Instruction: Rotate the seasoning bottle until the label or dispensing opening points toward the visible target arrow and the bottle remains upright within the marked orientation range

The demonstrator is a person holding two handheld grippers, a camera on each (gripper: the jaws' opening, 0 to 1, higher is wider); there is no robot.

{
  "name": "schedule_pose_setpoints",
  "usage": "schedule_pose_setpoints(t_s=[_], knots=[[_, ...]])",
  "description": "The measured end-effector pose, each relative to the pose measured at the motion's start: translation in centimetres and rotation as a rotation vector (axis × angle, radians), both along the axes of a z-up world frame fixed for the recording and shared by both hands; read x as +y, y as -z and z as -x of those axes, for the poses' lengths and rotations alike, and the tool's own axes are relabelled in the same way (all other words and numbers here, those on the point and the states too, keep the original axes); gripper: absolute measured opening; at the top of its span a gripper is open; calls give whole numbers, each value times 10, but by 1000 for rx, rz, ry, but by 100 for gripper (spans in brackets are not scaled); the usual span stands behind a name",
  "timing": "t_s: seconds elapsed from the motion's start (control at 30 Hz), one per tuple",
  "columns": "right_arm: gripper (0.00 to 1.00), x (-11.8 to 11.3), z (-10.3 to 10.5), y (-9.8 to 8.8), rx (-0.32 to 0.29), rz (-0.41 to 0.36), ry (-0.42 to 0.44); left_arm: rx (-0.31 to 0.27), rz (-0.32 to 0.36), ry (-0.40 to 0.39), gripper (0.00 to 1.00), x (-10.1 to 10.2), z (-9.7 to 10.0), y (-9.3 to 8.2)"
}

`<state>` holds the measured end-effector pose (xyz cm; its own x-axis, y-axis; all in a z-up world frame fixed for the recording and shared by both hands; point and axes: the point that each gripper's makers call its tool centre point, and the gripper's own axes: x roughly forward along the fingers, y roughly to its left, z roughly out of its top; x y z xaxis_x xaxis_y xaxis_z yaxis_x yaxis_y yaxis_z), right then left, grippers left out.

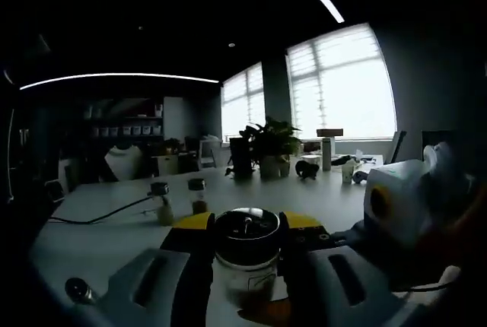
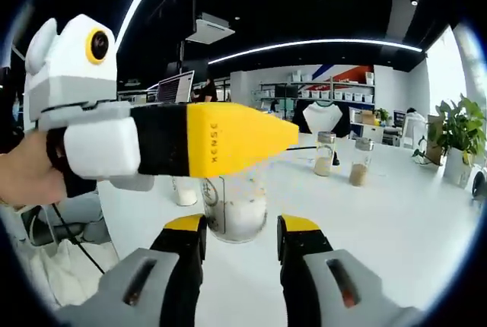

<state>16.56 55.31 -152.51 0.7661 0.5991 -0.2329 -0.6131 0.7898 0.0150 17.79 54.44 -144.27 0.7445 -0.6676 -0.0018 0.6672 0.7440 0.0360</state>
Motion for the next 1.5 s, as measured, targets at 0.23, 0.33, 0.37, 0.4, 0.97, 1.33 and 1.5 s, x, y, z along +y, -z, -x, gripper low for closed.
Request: schedule_pose_setpoints(t_s=[0.23, 0.33, 0.37, 0.4, 0.97, 1.33, 1.5], knots=[[45, -17, 2, 2, 8, 0, 14, 5, -11, -40, 35, 17, -11, 9], [48, -24, 1, 6, 22, 4, 22, 17, -26, -58, 35, 23, -14, 16], [50, -26, 0, 7, 34, 3, 27, 18, -33, -63, 35, 26, -15, 19], [51, -28, 0, 8, 35, 3, 31, 19, -32, -67, 35, 29, -16, 22], [64, -54, -5, -3, 13, -8, 57, 67, 6, -141, 35, 71, -41, 65], [60, -62, -5, 2, 22, 30, 72, 92, 14, -182, 35, 89, -58, 88], [60, -61, -6, 3, 24, 36, 67, 96, 10, -192, 35, 90, -62, 93]])
